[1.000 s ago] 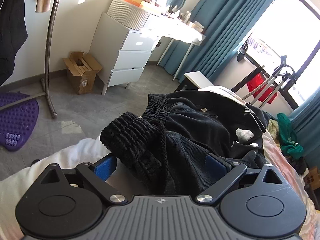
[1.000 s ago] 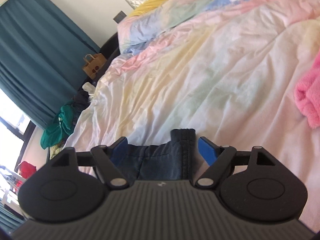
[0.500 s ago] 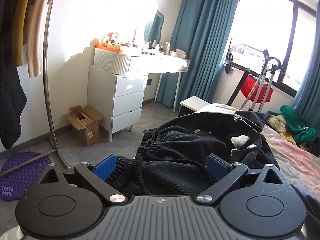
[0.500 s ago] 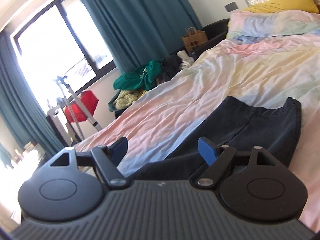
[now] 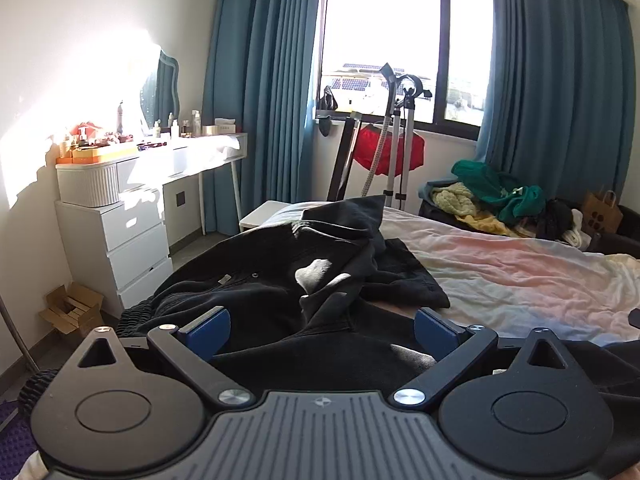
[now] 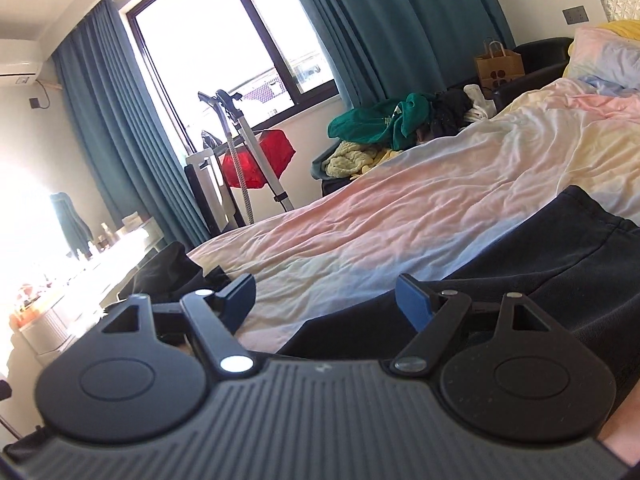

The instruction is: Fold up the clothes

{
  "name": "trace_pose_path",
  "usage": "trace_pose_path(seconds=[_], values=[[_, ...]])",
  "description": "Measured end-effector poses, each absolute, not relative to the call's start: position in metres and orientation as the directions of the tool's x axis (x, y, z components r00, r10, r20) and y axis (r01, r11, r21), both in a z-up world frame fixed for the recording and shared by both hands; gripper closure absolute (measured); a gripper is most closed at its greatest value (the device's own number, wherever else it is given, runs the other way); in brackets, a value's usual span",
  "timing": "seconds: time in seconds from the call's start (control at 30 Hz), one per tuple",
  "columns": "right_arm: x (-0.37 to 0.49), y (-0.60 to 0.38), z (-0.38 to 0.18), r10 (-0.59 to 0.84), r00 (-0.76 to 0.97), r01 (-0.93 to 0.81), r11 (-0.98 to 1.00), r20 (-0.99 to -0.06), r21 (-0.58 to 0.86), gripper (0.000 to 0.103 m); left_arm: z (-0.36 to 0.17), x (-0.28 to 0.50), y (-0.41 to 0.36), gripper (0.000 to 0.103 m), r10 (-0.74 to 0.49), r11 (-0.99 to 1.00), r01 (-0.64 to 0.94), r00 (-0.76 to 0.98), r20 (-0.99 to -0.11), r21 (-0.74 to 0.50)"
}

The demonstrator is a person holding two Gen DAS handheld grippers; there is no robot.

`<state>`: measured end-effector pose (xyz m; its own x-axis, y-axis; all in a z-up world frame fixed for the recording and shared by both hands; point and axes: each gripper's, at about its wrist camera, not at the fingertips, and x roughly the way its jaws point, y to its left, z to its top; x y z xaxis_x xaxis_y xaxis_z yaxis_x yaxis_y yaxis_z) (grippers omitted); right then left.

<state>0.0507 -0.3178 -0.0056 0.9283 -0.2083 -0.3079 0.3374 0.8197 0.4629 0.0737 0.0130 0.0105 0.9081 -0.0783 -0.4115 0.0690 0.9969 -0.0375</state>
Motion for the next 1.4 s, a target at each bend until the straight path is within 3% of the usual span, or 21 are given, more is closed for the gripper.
trace_pose_path(seconds=[0.13,0.17,0.3,0.5,0.8,0.93,0.97,1.0,1.07,1.2,1.4], values=[[0.063,-0.315,-0.015,-0.125,0.932,0.289,0.822,-0.340,0.490,0.024,-0.015,0.095,-0.010,0.003,-0.093,0.995,0.096,0.896,-0.435,-0.016],[0.069,-0.314,-0.016,-0.097,0.932,0.271,0.826,-0.350,0.493,0.031,-0.022,0.099,-0.011,0.003,-0.093,0.995,0.098,0.889,-0.449,-0.014],[0.106,-0.308,-0.021,0.011,0.920,0.214,0.823,-0.391,0.527,0.032,-0.044,0.115,-0.004,0.003,-0.090,0.995,0.098,0.869,-0.486,-0.008],[0.200,-0.298,-0.047,0.197,0.893,0.189,0.651,-0.404,0.735,0.032,-0.064,0.135,0.007,0.003,-0.067,0.995,0.097,0.870,-0.488,0.038],[0.326,-0.257,-0.109,0.269,0.860,0.293,0.433,-0.433,0.852,0.031,-0.084,0.155,0.033,0.003,-0.132,0.990,0.088,0.850,-0.510,-0.110],[0.355,-0.248,-0.110,0.163,0.884,0.311,0.494,-0.438,0.812,0.032,-0.088,0.158,0.043,0.001,-0.164,0.979,0.081,0.860,-0.484,-0.188],[0.361,-0.247,-0.109,0.132,0.889,0.319,0.507,-0.438,0.801,0.039,-0.089,0.159,0.045,0.001,-0.172,0.975,0.080,0.862,-0.477,-0.207],[0.366,-0.248,-0.108,0.099,0.885,0.343,0.521,-0.454,0.782,0.059,-0.090,0.159,0.047,0.001,-0.177,0.972,0.080,0.864,-0.471,-0.219],[0.376,-0.250,-0.104,0.040,0.864,0.400,0.549,-0.501,0.733,0.087,-0.091,0.160,0.046,0.001,-0.179,0.973,0.085,0.867,-0.465,-0.216],[0.378,-0.254,-0.077,-0.054,0.867,0.411,0.640,-0.495,0.649,0.092,-0.090,0.156,0.043,0.001,-0.182,0.975,0.100,0.872,-0.454,-0.199],[0.351,-0.320,-0.031,-0.223,0.867,0.466,0.676,-0.445,0.571,0.092,-0.092,0.145,0.040,0.001,-0.281,0.946,0.175,0.861,-0.424,-0.271]])
